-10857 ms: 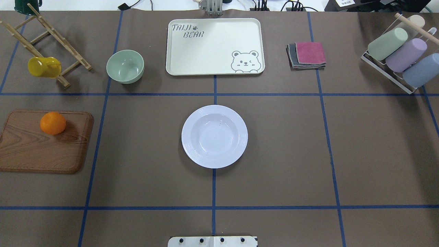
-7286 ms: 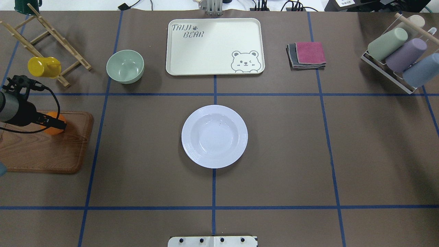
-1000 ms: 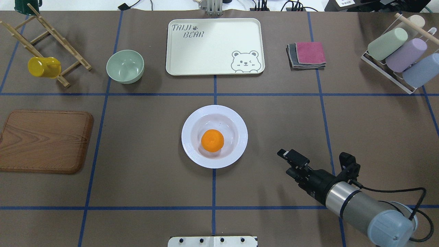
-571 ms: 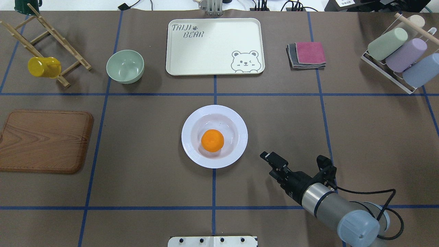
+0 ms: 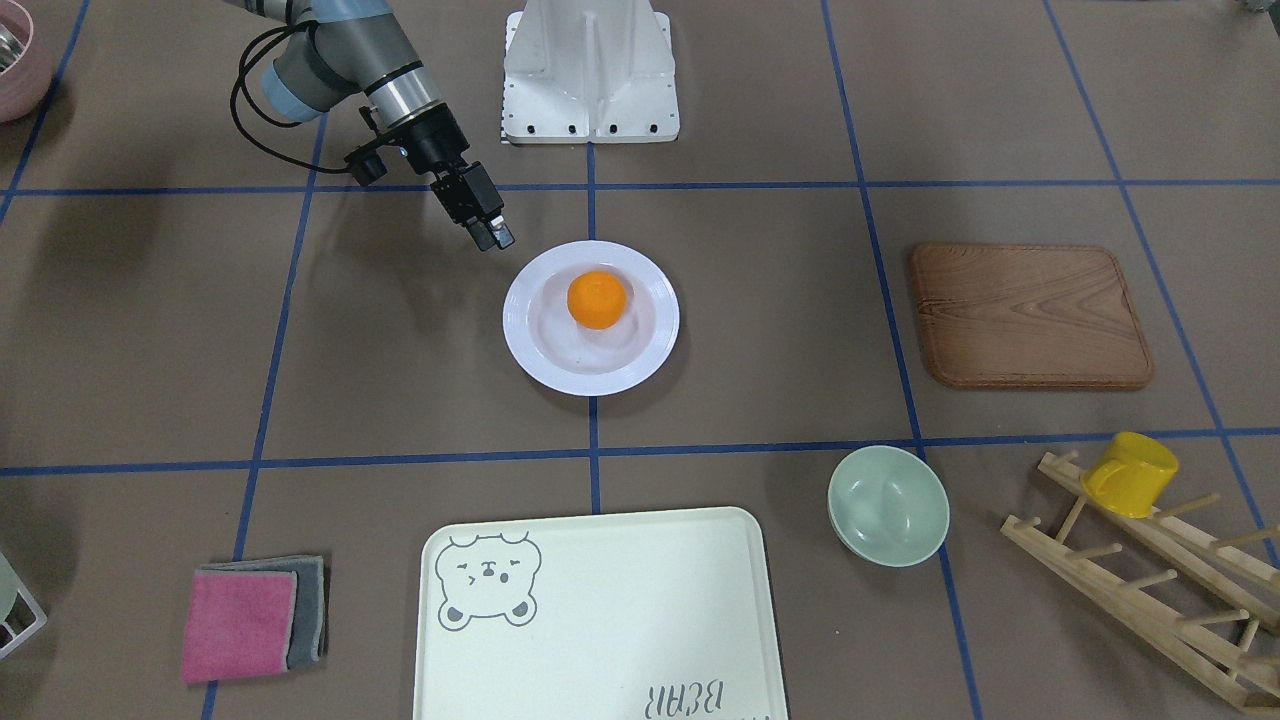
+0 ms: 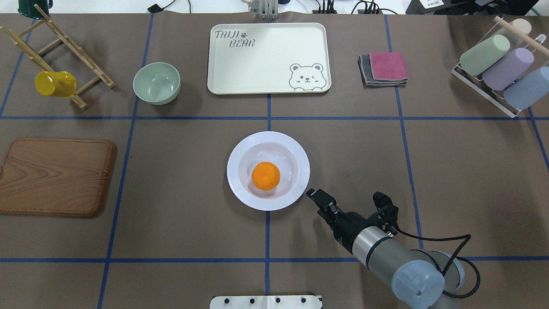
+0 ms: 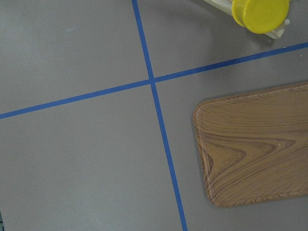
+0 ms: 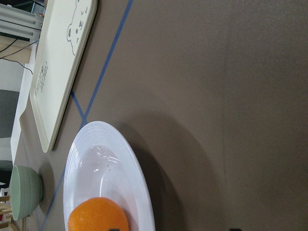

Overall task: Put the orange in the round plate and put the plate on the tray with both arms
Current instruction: 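Move the right gripper to the plate rim nearest the robot and grip it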

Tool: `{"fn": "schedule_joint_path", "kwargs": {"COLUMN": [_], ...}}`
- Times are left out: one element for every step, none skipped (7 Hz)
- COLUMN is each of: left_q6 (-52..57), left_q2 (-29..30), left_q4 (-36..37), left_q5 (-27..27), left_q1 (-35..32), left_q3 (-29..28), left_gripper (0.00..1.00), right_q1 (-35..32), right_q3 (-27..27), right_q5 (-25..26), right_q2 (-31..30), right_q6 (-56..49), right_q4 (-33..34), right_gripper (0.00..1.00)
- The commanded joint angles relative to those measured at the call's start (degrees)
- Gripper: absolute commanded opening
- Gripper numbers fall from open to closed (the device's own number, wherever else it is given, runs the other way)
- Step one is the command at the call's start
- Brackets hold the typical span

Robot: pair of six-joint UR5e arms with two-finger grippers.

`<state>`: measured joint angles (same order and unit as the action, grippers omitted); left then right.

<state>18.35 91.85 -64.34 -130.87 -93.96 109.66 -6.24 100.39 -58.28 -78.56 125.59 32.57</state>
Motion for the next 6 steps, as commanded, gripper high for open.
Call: {"fn": "schedule_joint_path", "kwargs": {"left_q6": [-0.2,-0.2,-0.2,-0.2,-0.2,-0.2], "left_q2": [0.0,0.0,0.0,0.0,0.0,0.0], "left_q4": [0.0,0.0,0.0,0.0,0.0,0.0], "left_q5": [0.0,-0.2,-0.4,-0.4,-0.4,-0.4], "left_q1": [0.0,0.0,0.0,0.0,0.0,0.0], "left_q3": [0.0,-0.1,-0.1,-0.1,-0.1,-0.1], "left_gripper": [0.99,0.99,0.99,0.99,0.99,0.99], "right_q1": [-0.3,-0.8,-1.6,-1.8,-2.2,-2.5], "right_q3": [-1.7,-4.6,-6.2,-6.4,-6.6,-7.6], "right_q5": [0.0,0.0,-0.1,-0.1,-0.1,-0.1], "right_q2": [3.7,5.9,7.4,7.8,8.4,8.8], "right_q6": [0.1,0.7,2.1,2.2,2.8,4.7], "right_q4": [2.5,2.5,2.8,2.8,2.8,2.8], "right_gripper": [0.64,0.64,0.64,0.62,0.50,0.32]}}
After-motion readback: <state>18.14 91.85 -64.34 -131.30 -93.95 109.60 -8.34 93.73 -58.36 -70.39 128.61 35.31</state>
